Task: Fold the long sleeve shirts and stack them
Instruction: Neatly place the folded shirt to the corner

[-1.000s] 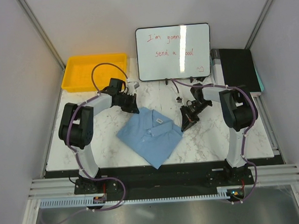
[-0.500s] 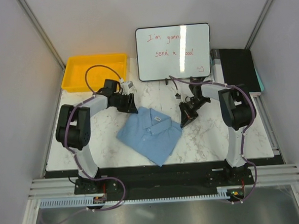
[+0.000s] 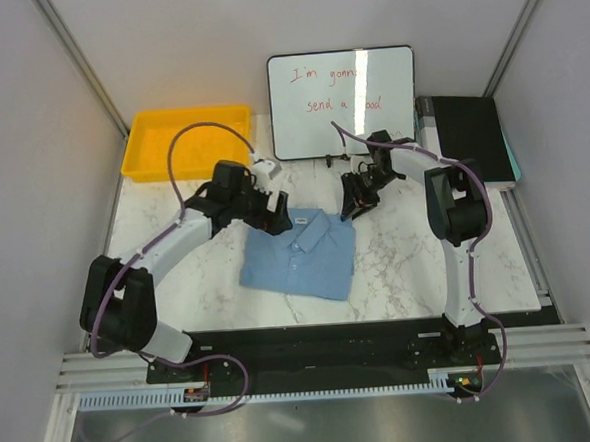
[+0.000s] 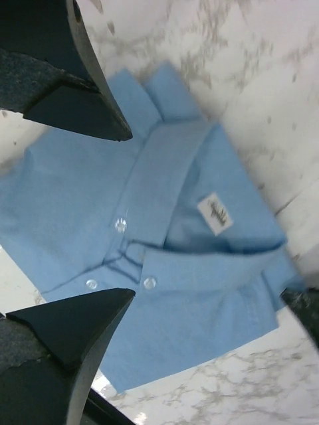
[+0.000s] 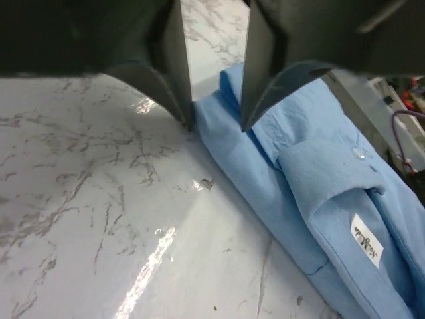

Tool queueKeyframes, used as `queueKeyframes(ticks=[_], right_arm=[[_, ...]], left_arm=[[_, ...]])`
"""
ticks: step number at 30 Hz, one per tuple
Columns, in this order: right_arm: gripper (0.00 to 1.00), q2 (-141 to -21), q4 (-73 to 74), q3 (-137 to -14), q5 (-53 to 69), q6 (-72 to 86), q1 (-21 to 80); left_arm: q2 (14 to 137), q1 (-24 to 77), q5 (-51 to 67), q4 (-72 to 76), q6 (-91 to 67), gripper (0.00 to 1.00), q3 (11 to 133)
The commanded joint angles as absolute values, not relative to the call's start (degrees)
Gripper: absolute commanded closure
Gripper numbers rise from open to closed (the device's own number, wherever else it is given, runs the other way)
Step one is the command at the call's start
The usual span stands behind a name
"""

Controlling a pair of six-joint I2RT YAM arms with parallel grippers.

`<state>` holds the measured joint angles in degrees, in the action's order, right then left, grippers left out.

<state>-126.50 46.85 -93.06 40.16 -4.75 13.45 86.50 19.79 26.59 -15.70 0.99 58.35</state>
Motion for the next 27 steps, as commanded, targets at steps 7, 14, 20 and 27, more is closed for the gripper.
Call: queueKeyframes(ticks=[7, 14, 20, 27], right_arm=[[0.14, -117.3, 46.1, -91.8, 38.9, -1.8, 9.3], [0.07, -100.7, 42.9, -83.1, 28.2, -0.7, 16.2], [0.05, -97.2, 41.9, -77.6, 13.2, -1.7, 35.9], [0.02, -110.2, 42.2, -85.0, 7.0, -7.2, 48.3]], left_arm=[[90.1, 38.8, 1.7, -26.3, 0.5, 0.01, 61.5], [83.9, 30.4, 8.8, -21.4, -7.1, 0.01, 59.8], [77.6, 16.3, 13.4, -23.4, -12.4, 0.01, 60.8], [74.5, 9.0, 13.8, -27.0, -11.2, 0.01, 60.1]])
